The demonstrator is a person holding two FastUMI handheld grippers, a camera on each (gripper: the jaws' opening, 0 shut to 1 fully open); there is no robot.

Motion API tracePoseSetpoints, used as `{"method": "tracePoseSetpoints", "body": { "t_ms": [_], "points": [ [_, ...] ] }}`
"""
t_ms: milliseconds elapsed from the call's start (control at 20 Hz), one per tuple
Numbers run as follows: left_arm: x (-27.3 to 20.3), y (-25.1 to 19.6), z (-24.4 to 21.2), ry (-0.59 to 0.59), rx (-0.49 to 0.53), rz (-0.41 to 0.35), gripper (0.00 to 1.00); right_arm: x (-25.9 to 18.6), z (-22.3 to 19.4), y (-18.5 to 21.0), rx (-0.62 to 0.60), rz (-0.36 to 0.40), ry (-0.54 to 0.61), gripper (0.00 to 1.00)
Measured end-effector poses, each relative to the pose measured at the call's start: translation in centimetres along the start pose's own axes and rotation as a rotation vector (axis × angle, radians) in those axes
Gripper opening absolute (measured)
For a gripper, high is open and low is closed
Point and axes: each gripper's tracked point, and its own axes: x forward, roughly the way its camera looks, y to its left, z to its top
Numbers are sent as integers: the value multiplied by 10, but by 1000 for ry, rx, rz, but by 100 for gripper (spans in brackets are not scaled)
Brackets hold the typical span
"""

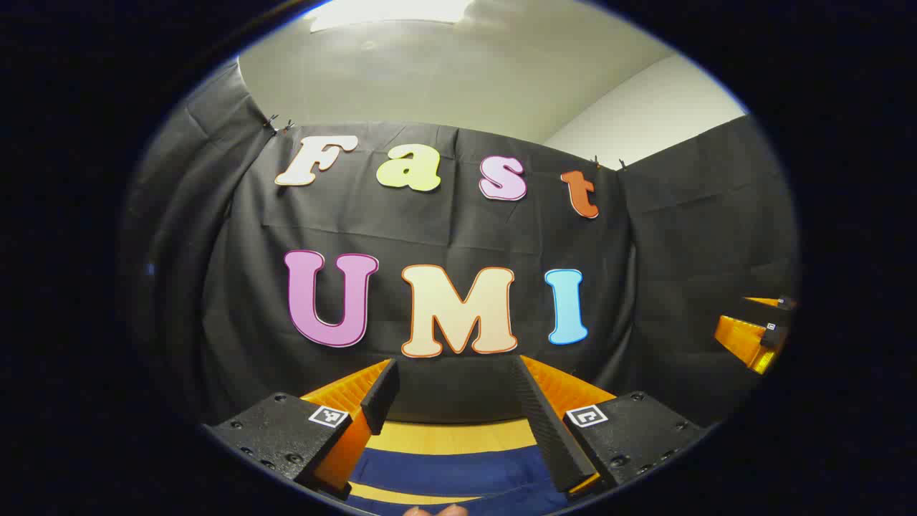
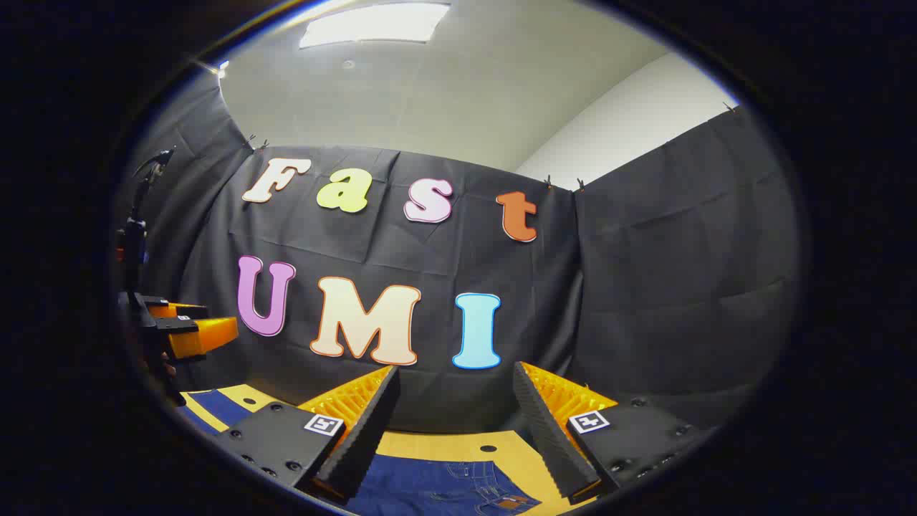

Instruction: Grasp the waist and the cuffs of the jeans and fold them to make the two legs overlap; first hold the waist and fold one-third of the jeans toward the cuffs, then hold the cuffs and fold the remaining one-third in the same direction to finish folding.

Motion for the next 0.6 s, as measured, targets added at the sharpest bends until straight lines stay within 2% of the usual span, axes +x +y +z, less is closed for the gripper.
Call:
{"method": "tracePoseSetpoints", "body": {
  "t_ms": [50,100,250,300,600],
  "points": [
    [1,5,-2,3,2,5,93,-1,2,2,3,4,-3,100],
    [1,7,0,1,6,9,94,-2,5,4,9,13,-7,96],
    [-2,13,-2,4,14,18,94,3,5,14,21,34,-8,100],
    [-4,15,-4,6,19,20,94,7,4,16,21,42,-5,98],
    [-14,45,-22,59,109,52,94,15,-10,15,-41,95,9,100]
  ]
}}
